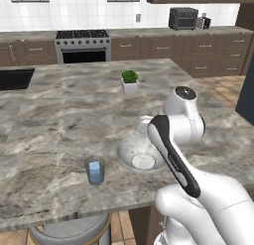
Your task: There are four ice cubes in the ice bowl. Place two ice cubes in each glass of water.
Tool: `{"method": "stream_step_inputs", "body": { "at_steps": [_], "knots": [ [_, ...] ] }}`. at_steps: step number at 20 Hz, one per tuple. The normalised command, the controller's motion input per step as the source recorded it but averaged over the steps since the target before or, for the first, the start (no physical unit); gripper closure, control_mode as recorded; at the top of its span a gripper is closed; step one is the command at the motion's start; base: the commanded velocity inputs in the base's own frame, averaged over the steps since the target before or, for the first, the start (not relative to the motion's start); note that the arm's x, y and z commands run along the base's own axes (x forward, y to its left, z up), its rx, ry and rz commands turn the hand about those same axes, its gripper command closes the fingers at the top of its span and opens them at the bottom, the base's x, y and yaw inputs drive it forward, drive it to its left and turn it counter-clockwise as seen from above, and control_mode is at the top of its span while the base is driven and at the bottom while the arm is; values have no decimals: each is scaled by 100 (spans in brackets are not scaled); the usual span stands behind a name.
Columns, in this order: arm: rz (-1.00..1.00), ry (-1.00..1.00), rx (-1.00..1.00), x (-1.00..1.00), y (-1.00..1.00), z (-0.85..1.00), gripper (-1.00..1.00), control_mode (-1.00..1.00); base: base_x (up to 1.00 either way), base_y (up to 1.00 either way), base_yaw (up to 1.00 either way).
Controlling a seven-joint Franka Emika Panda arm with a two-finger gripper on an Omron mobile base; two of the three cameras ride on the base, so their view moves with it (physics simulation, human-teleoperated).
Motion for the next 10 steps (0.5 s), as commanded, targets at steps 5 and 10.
{"method": "stream_step_inputs", "body": {
  "at_steps": [5, 10],
  "knots": [
    [-2, -13, -16, -39, 18, 89, 100, -100, 0, 0, 0],
    [0, -3, -1, -15, 2, 2, 100, -100, 0, 0, 0]
  ]
}}
